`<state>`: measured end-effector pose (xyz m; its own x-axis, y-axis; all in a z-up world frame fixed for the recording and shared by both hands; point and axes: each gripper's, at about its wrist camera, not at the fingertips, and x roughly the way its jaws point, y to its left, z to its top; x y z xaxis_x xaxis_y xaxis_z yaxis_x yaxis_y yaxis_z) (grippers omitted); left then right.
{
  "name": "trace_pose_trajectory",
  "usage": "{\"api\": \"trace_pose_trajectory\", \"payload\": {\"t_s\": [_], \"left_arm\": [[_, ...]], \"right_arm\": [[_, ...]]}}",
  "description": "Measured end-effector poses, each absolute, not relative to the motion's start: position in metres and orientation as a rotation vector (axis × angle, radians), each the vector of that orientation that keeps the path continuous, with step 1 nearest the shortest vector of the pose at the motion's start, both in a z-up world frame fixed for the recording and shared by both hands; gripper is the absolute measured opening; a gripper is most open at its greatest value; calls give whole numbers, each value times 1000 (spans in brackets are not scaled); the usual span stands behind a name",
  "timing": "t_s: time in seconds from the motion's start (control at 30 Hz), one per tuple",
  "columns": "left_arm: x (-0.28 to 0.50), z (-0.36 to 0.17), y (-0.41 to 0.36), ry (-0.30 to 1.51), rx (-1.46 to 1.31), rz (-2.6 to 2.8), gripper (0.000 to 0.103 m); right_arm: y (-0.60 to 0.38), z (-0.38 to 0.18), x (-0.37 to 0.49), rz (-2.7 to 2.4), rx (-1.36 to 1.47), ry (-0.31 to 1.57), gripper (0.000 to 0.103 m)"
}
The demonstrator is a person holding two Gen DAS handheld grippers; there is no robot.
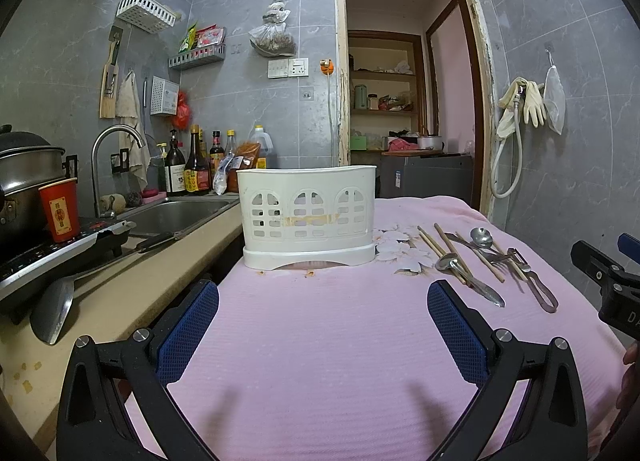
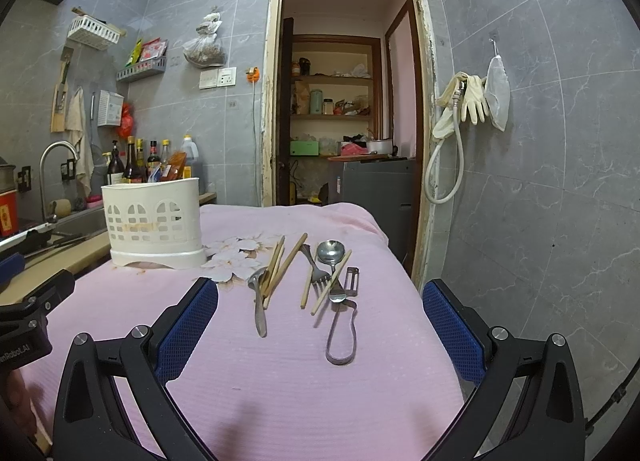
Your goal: Organize utensils
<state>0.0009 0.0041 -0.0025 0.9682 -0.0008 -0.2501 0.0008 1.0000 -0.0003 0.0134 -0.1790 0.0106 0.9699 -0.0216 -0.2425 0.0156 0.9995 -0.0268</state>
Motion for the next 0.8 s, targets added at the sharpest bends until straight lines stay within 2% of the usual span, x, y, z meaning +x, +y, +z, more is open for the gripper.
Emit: {"api": "trace_pose_trajectory", "payload": {"t_s": [0.8], "left_arm": [[2,0,5,254,4,-1,102]], "right_arm": [[-179,9,14,-18,-25,248,103]]}}
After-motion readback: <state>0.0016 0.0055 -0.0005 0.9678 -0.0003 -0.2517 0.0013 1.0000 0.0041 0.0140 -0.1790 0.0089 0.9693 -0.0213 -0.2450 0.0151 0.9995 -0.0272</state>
